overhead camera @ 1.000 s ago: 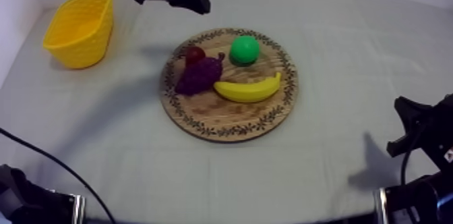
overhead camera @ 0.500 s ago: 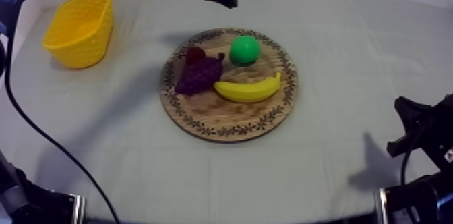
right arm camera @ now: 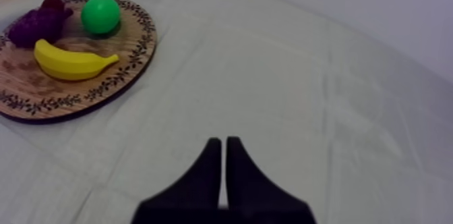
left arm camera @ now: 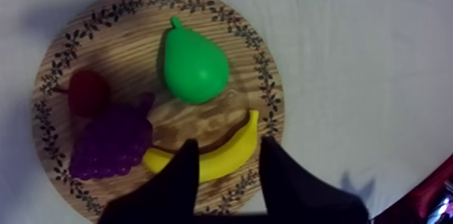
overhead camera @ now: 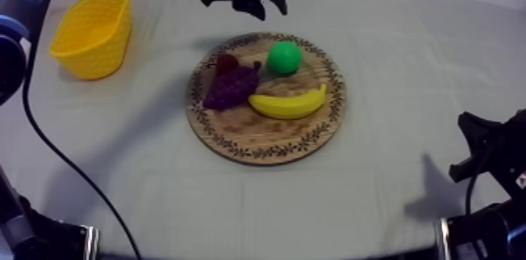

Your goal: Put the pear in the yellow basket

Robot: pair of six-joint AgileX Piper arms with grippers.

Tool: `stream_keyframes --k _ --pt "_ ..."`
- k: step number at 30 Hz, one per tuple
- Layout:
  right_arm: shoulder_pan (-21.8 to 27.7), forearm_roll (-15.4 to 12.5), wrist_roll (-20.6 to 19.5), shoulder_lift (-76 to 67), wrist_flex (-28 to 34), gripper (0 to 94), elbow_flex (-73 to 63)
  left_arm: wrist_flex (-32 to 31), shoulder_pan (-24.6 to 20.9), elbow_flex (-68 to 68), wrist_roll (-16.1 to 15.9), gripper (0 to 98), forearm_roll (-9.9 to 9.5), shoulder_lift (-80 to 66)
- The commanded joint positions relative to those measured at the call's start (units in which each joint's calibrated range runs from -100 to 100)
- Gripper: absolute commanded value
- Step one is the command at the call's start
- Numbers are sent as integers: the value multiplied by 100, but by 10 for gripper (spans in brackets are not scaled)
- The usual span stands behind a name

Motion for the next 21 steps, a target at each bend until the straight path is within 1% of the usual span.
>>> stream_keyframes --k 1,6,10,14,21 --pt "1 2 6 -4 2 4 -5 13 14 -4 -1 521 9 4" --pt "1 2 6 -4 2 4 -5 27 63 -18 -14 691 31 37" --pt "1 2 6 -4 2 4 -5 29 96 -42 9 775 42 82" --pt "1 2 6 -4 2 4 -5 48 106 -49 47 824 50 153" --pt "1 2 6 -4 2 4 -5 153 51 -340 59 856 32 615"
